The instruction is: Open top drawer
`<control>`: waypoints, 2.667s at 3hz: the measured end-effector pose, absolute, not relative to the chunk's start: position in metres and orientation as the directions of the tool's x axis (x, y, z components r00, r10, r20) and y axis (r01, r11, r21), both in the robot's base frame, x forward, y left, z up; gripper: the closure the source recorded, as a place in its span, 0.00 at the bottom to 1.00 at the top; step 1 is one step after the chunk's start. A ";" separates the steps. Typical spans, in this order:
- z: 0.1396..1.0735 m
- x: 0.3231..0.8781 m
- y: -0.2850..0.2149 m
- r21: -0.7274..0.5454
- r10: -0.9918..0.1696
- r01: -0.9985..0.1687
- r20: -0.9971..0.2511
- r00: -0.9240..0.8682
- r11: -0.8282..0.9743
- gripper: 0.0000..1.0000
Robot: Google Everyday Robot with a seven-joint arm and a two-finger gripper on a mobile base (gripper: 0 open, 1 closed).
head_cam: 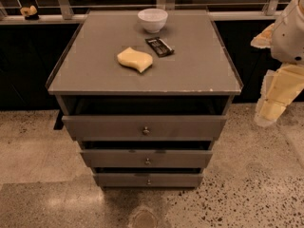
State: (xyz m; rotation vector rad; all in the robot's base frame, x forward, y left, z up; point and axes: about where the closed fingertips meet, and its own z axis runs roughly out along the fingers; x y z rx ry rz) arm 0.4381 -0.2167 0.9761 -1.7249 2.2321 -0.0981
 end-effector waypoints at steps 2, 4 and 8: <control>0.954 0.427 -0.218 -0.244 -0.951 -0.930 -0.215 -0.224 0.274 0.00; 0.849 0.383 -0.226 -0.194 -0.942 -0.938 -0.237 -0.239 0.287 0.00; 0.727 0.419 -0.241 -0.242 -0.939 -0.942 -0.309 -0.151 0.231 0.00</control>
Offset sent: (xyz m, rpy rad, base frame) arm -0.0371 -0.0058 -0.0812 0.0272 0.0277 -0.0084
